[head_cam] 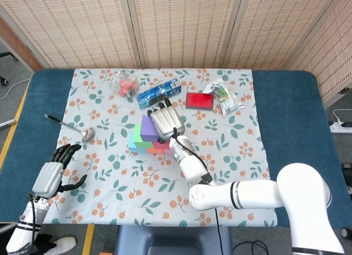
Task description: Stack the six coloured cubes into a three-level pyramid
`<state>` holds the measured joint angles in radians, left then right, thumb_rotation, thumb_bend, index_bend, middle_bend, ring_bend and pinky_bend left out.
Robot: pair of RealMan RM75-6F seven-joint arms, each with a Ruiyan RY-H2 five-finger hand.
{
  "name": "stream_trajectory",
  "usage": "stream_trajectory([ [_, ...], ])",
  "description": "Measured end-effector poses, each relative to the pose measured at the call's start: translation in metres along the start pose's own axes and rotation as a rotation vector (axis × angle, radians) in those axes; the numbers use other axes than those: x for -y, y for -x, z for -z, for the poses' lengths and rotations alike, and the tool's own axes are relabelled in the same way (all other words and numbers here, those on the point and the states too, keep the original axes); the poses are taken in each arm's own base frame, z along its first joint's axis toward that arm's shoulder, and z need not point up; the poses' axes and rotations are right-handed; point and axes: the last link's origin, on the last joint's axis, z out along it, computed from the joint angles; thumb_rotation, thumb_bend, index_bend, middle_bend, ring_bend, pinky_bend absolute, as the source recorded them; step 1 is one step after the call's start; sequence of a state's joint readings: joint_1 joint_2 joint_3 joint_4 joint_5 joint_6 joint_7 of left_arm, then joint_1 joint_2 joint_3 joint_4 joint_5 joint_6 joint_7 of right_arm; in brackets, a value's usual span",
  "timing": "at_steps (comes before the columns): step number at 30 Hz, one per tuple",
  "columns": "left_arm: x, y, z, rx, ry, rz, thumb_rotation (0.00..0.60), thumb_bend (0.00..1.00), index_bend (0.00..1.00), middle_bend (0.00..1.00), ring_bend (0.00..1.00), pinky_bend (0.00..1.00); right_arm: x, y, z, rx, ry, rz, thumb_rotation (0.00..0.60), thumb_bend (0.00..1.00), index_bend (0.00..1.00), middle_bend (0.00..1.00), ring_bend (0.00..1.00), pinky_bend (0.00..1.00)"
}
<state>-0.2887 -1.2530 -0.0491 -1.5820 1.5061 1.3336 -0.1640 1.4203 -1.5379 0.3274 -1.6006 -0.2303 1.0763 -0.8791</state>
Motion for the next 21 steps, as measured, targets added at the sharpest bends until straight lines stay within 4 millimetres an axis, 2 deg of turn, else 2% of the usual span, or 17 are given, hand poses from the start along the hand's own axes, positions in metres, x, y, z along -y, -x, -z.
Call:
stream_trajectory([
  [5, 0.0004, 0.0002, 0.0, 0.0, 0.0, 0.001, 0.378, 0.32, 0.09, 0.08, 0.0, 0.07, 0.0001, 0.0002, 0.0011, 0.004, -0.001, 0.0, 0.6, 0.03, 0.29, 0.39, 0.15, 0.0],
  [21, 0.0009, 0.0005, 0.001, 0.007, -0.004, 0.001, 0.381, 0.32, 0.08, 0.07, 0.0, 0.07, 0.0014, 0.0001, 0.0008, 0.003, 0.0, -0.012, 0.6, 0.03, 0.28, 0.39, 0.15, 0.0],
])
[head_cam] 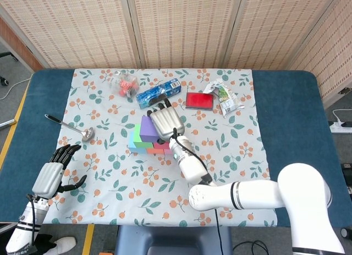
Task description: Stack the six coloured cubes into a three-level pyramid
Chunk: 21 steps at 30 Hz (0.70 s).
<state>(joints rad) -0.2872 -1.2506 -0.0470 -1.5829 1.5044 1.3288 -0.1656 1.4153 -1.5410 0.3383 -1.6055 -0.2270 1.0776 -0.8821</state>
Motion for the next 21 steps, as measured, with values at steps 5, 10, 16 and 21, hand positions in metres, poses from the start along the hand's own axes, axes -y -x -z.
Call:
stream_trajectory([
  [5, 0.0008, 0.0003, 0.0002, 0.002, -0.002, -0.002, 0.374, 0.32, 0.08, 0.07, 0.0, 0.07, 0.0, -0.0014, -0.0003, -0.005, 0.001, -0.007, 0.6, 0.03, 0.28, 0.39, 0.15, 0.0],
  [10, 0.0005, -0.0001, 0.0, -0.001, -0.001, 0.001, 0.373, 0.32, 0.08, 0.07, 0.0, 0.07, -0.0012, -0.0002, -0.0003, 0.0, 0.005, 0.003, 0.6, 0.03, 0.28, 0.39, 0.15, 0.0],
  [16, 0.0014, -0.0005, 0.0006, -0.005, -0.003, 0.003, 0.374, 0.32, 0.08, 0.07, 0.0, 0.07, -0.001, 0.0011, -0.0003, 0.006, 0.007, 0.01, 0.6, 0.03, 0.18, 0.39, 0.11, 0.0],
  [21, 0.0013, -0.0007, 0.0004, -0.007, -0.002, 0.003, 0.375, 0.32, 0.07, 0.07, 0.0, 0.07, -0.0019, 0.001, 0.0007, 0.008, 0.004, 0.009, 0.6, 0.03, 0.08, 0.36, 0.08, 0.0],
])
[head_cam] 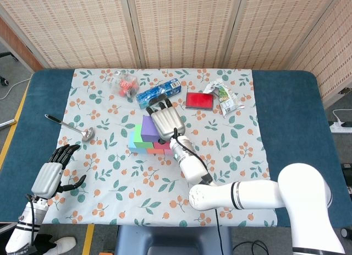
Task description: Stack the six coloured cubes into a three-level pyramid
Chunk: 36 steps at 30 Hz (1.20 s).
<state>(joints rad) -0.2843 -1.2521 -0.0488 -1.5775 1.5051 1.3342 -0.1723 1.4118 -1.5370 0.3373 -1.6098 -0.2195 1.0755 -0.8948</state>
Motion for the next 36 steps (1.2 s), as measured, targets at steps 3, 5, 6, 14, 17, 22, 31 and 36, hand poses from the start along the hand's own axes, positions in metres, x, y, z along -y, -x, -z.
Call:
stream_trajectory([
  [3, 0.0, 0.0, 0.0, 0.0, 0.001, -0.001, 0.375, 0.32, 0.07, 0.07, 0.0, 0.07, 0.0, 0.0, 0.0, 0.003, 0.0, 0.002, 0.6, 0.03, 0.04, 0.33, 0.06, 0.0],
  [5, 0.0, 0.0, 0.0, 0.0, 0.001, -0.002, 0.372, 0.32, 0.07, 0.07, 0.0, 0.07, 0.0, 0.0, 0.001, 0.004, -0.002, -0.001, 0.6, 0.02, 0.01, 0.31, 0.05, 0.0],
  [6, 0.0, 0.0, 0.0, 0.0, 0.001, -0.002, 0.373, 0.32, 0.07, 0.07, 0.0, 0.07, 0.0, 0.0, 0.001, 0.004, -0.003, -0.002, 0.6, 0.02, 0.0, 0.3, 0.05, 0.0],
  [14, -0.001, 0.0, -0.002, 0.006, 0.006, -0.022, 0.377, 0.32, 0.07, 0.07, 0.0, 0.07, 0.001, 0.0, 0.002, 0.002, -0.009, -0.007, 0.6, 0.0, 0.0, 0.24, 0.02, 0.0],
  [17, -0.002, 0.0, -0.003, 0.007, 0.008, -0.03, 0.377, 0.32, 0.07, 0.07, 0.0, 0.07, 0.001, -0.001, 0.003, 0.0, -0.012, -0.012, 0.6, 0.0, 0.0, 0.2, 0.02, 0.0],
  [22, -0.001, -0.002, -0.007, 0.01, 0.014, -0.049, 0.371, 0.32, 0.07, 0.07, 0.0, 0.07, 0.0, -0.005, 0.007, -0.012, -0.026, -0.031, 0.6, 0.0, 0.0, 0.12, 0.0, 0.0],
  [31, 0.004, -0.001, -0.022, 0.057, 0.015, -0.076, 0.375, 0.32, 0.13, 0.1, 0.02, 0.07, -0.043, -0.024, 0.037, -0.058, -0.009, -0.123, 0.6, 0.0, 0.0, 0.09, 0.0, 0.0],
  [36, 0.003, 0.009, -0.034, 0.098, 0.039, -0.098, 0.368, 0.32, 0.18, 0.15, 0.05, 0.07, -0.095, -0.023, 0.062, -0.064, 0.047, -0.177, 0.6, 0.0, 0.0, 0.08, 0.0, 0.0],
])
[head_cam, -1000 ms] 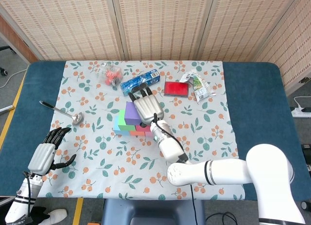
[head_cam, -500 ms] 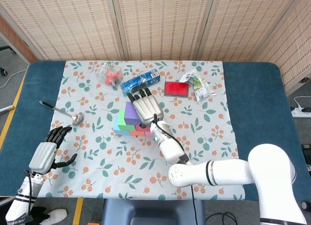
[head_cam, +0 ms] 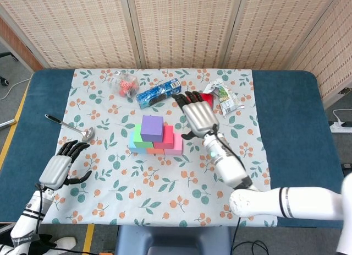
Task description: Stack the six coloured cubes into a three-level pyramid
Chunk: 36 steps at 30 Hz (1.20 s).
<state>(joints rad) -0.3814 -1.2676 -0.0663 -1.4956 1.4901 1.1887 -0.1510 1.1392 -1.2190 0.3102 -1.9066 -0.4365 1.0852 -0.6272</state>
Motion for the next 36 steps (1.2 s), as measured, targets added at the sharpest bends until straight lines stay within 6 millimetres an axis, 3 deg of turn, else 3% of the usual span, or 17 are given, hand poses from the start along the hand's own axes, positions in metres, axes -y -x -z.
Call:
stream_trajectory([
  [2, -0.002, 0.005, -0.007, 0.021, 0.017, -0.007, 0.349, 0.32, 0.18, 0.15, 0.05, 0.07, -0.026, 0.005, 0.011, 0.023, 0.027, -0.004, 0.6, 0.0, 0.0, 0.08, 0.0, 0.0],
  [4, -0.005, 0.009, -0.016, 0.045, 0.036, -0.012, 0.281, 0.32, 0.17, 0.13, 0.04, 0.06, -0.045, 0.017, 0.021, 0.068, 0.038, -0.004, 0.6, 0.0, 0.0, 0.08, 0.0, 0.0],
  [9, -0.013, 0.018, -0.032, 0.102, 0.061, -0.02, 0.149, 0.32, 0.11, 0.05, 0.0, 0.0, -0.079, 0.046, 0.036, 0.191, 0.047, 0.045, 0.579, 0.0, 0.0, 0.02, 0.0, 0.0],
  [11, -0.016, 0.021, -0.039, 0.132, 0.063, -0.026, 0.076, 0.32, 0.09, 0.02, 0.0, 0.0, -0.092, 0.058, 0.04, 0.24, 0.048, 0.082, 0.435, 0.0, 0.0, 0.0, 0.0, 0.0],
  [13, -0.017, 0.024, -0.044, 0.165, 0.061, -0.047, 0.0, 0.32, 0.05, 0.0, 0.0, 0.0, -0.101, 0.068, 0.043, 0.284, 0.049, 0.115, 0.228, 0.0, 0.0, 0.0, 0.0, 0.0],
  [16, -0.02, 0.028, -0.052, 0.207, 0.051, -0.082, 0.0, 0.32, 0.05, 0.0, 0.0, 0.0, -0.104, 0.08, 0.044, 0.33, 0.032, 0.147, 0.09, 0.0, 0.0, 0.0, 0.0, 0.0],
  [18, -0.021, 0.03, -0.056, 0.221, 0.044, -0.103, 0.0, 0.32, 0.04, 0.0, 0.0, 0.0, -0.102, 0.086, 0.043, 0.346, 0.018, 0.153, 0.046, 0.0, 0.0, 0.0, 0.0, 0.0],
  [36, -0.041, 0.053, -0.078, 0.268, 0.044, -0.229, 0.0, 0.32, 0.06, 0.0, 0.0, 0.0, -0.08, 0.137, 0.016, 0.402, -0.062, 0.121, 0.035, 0.0, 0.0, 0.0, 0.0, 0.0],
])
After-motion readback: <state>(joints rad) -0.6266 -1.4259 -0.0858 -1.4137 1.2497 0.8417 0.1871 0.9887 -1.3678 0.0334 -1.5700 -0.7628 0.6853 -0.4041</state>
